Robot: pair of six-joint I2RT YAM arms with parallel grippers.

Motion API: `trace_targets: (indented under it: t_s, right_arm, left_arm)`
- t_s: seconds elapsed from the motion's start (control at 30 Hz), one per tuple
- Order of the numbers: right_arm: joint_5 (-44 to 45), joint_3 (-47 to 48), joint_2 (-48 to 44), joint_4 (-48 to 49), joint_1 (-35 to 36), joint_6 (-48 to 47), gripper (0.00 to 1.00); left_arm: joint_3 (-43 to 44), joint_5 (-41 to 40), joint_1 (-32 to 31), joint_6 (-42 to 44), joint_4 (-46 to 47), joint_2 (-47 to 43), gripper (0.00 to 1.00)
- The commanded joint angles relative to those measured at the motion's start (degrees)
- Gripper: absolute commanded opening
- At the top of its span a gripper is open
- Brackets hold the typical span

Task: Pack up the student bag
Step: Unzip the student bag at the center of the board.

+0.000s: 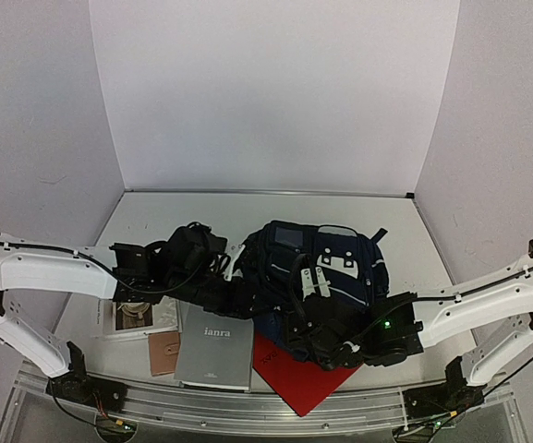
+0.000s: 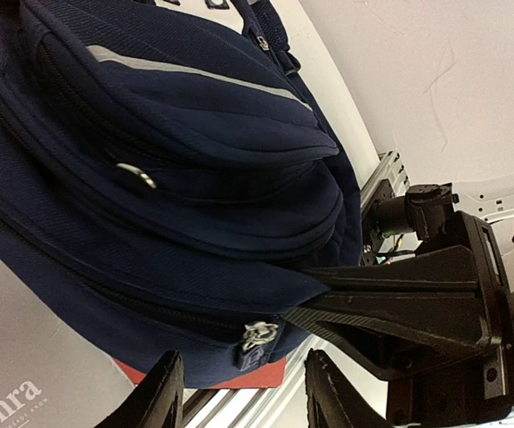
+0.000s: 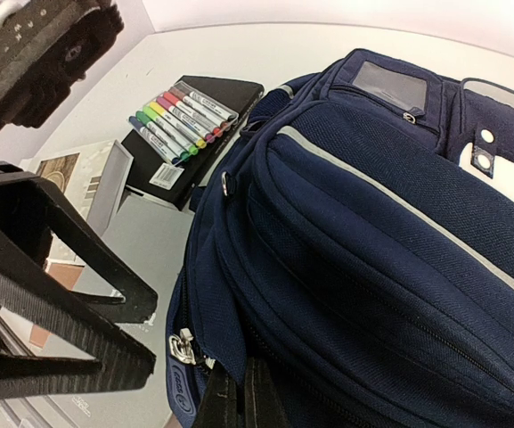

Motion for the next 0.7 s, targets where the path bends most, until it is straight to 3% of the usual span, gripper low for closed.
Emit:
trace_targets:
  t_s: [0.0,0.2,0.57,0.67]
  right_arm:
    - [4.2,2.7,-0.7,1.0,-0.5,0.2,0.0]
    - [4.4,2.5,-1.0,1.0,-0.4,0.1,0.0]
    - [4.7,2.4,-1.1,1.0,-0.4,0.0,0.0]
    - [4.6,2.4,-1.2,1.0,-0.4,0.0,0.0]
  left_arm:
    - [4.5,0.3,-1.4,2.2,0.5,2.1,0.47]
    - [6.2,-1.2,-2.4,1.9,-2.5,4.8,0.46]
    - [7.4,-3.9,-4.3,2.2,-7.0,6.4,0.22]
    - [6.8,-4.5,-4.4,2.1,-6.5,5.7,0.19]
